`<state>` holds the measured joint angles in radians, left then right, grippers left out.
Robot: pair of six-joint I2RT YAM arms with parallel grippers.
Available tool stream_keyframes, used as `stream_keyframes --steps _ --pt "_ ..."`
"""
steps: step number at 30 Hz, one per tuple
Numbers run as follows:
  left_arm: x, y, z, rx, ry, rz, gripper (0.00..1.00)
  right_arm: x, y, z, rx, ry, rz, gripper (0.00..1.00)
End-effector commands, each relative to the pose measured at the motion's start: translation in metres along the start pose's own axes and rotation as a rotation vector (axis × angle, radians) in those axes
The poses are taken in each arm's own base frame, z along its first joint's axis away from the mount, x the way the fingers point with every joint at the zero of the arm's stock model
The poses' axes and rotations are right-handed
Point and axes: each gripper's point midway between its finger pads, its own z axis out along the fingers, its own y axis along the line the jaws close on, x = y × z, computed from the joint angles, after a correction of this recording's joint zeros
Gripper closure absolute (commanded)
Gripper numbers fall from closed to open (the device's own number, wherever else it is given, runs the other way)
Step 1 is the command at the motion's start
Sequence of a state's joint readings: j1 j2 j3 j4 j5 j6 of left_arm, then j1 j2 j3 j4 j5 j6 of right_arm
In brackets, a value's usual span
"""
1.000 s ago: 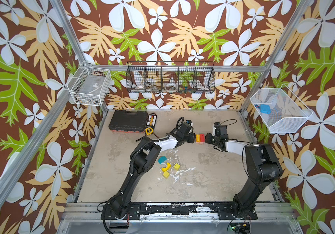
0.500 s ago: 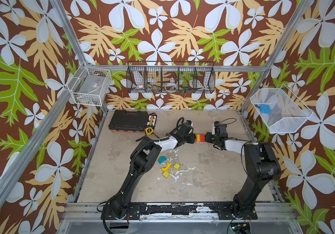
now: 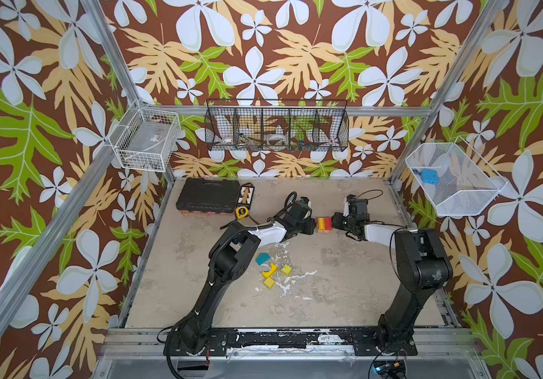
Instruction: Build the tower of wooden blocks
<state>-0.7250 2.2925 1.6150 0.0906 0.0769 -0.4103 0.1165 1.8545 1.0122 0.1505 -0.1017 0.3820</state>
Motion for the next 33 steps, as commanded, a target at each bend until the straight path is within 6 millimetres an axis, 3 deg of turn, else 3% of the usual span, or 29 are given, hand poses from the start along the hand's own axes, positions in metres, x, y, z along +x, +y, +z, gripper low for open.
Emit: stream_keyframes --steps 1,25,29,33 --pt "-0.009 -0.006 -0.004 0.022 -0.026 -0.006 0.50 -0.004 0.003 0.001 -0.013 -0.010 -0.011 0.47" --pt "-0.009 -0.008 -0.004 0.033 -0.025 -0.010 0.50 -0.006 -0.005 -0.001 0.012 -0.023 0.014 0.47" --pt "-0.014 -0.003 -0.019 0.001 -0.060 -0.004 0.49 -0.008 -0.022 -0.015 0.001 -0.073 0.085 0.43" --pt "-0.021 0.003 -0.057 -0.041 -0.125 0.015 0.47 -0.011 -0.030 -0.031 0.002 -0.132 0.114 0.39"
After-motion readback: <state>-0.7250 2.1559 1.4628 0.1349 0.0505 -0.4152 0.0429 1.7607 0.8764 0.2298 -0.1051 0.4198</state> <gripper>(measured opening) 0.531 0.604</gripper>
